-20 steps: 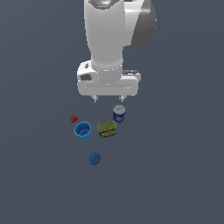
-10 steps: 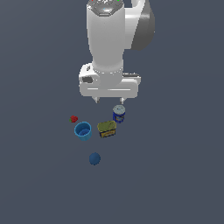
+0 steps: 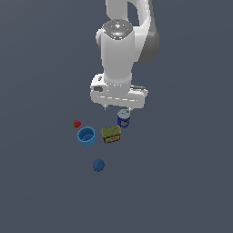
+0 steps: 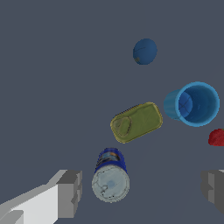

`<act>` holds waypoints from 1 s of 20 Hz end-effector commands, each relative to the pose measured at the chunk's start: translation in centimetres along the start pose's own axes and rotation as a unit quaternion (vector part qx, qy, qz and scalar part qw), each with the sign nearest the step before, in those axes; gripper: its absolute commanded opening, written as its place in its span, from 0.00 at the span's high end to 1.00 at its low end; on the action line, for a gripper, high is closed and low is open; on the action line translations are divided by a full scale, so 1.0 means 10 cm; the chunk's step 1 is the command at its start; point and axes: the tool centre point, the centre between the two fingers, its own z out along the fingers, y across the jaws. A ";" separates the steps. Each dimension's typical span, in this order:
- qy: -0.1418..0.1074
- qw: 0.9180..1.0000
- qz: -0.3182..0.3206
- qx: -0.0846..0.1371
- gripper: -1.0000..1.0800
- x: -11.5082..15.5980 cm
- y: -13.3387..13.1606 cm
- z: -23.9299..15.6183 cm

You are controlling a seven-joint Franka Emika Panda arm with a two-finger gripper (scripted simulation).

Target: Pick up a designated object from a clutter of objects.

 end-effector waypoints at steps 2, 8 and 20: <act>0.004 0.999 0.033 0.000 0.04 -0.12 -0.05 0.22; 0.011 0.995 0.095 0.000 0.04 -0.37 -0.14 0.60; 0.020 0.983 0.181 0.004 0.04 -0.81 -0.21 1.09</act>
